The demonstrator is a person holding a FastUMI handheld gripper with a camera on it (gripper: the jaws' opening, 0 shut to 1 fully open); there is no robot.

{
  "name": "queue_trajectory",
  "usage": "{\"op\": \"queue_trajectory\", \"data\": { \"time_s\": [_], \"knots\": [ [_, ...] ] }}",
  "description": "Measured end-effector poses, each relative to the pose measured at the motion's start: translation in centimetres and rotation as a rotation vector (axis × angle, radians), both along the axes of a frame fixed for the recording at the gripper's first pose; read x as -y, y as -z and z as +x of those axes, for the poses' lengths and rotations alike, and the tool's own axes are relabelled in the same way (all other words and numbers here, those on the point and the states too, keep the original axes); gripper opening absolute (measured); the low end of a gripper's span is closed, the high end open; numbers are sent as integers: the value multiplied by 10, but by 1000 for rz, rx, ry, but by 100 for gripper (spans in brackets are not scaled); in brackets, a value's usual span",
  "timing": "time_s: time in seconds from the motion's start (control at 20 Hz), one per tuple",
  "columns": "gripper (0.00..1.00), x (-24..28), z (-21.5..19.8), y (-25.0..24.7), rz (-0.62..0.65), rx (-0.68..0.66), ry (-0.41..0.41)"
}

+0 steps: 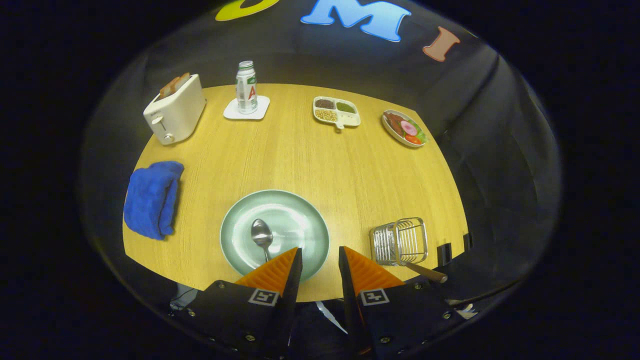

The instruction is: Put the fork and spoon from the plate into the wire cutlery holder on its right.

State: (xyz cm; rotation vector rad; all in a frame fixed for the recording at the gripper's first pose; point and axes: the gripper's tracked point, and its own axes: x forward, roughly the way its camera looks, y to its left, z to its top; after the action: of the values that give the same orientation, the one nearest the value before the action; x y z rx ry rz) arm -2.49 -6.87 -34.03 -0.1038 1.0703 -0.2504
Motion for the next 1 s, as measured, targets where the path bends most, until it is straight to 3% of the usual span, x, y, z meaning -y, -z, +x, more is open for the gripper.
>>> {"op": "queue_trajectory", "data": {
  "time_s": [0.4, 0.7, 0.8, 0.85, 1.0],
  "knots": [
    [45, -33, -18, 63, 12, -133, -104],
    [45, -40, -20, 115, 43, -211, -124],
    [39, -45, -23, 128, 76, -227, -131],
    [25, -45, -24, 133, 81, -242, -130],
    [20, -46, -23, 140, 93, -240, -145]
  ]
}}
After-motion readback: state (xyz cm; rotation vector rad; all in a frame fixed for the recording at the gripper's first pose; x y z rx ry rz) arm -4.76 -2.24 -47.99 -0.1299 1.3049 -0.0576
